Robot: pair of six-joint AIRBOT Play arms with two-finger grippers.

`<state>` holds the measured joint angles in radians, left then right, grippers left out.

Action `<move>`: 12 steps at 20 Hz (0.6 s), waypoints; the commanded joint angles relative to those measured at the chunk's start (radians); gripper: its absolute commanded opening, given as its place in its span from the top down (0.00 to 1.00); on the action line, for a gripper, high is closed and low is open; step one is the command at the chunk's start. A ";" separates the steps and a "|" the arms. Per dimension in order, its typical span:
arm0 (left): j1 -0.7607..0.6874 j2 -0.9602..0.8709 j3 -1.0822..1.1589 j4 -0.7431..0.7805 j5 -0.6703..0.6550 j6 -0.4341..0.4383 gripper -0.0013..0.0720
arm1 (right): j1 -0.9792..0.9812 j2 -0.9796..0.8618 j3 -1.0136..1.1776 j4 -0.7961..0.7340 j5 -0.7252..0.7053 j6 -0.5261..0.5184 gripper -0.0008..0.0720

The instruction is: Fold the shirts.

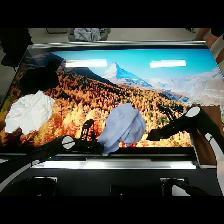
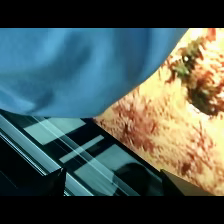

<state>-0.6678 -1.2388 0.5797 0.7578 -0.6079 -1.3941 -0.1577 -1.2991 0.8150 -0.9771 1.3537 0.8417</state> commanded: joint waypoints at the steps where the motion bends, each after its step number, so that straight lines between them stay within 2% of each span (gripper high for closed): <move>1: 0.002 0.008 0.002 -0.029 -0.012 0.019 0.94 | 0.002 -0.001 -0.073 0.204 -0.101 -0.053 0.01; 3: 0.002 0.022 0.002 -0.029 -0.017 0.019 0.94 | 0.017 -0.001 -0.119 0.244 -0.176 -0.063 0.01; 7: 0.001 0.059 0.002 -0.028 -0.017 0.026 0.94 | 0.146 -0.043 -0.138 0.239 -0.358 -0.007 0.02; 8: 0.002 0.068 0.002 -0.028 -0.019 0.026 0.94 | 0.171 -0.054 -0.138 0.237 -0.394 0.032 0.08; 9: 0.002 0.076 0.002 -0.028 -0.019 0.026 0.94 | 0.182 -0.060 -0.138 0.237 -0.407 0.046 0.38; 10: 0.002 0.088 0.002 -0.024 -0.019 0.038 0.94 | 0.180 -0.059 -0.136 0.235 -0.399 0.045 0.89; 11: 0.005 0.104 0.005 -0.010 -0.018 0.073 0.94 | 0.167 -0.057 -0.126 0.231 -0.373 0.039 0.94; 12: 0.021 0.126 0.017 0.022 -0.030 0.079 0.94 | 0.150 -0.052 -0.100 0.216 -0.328 0.008 0.94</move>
<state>-0.6621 -1.1522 0.5846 0.7387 -0.6285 -1.3502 -0.0101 -1.3479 0.6930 -0.7551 1.0130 0.8597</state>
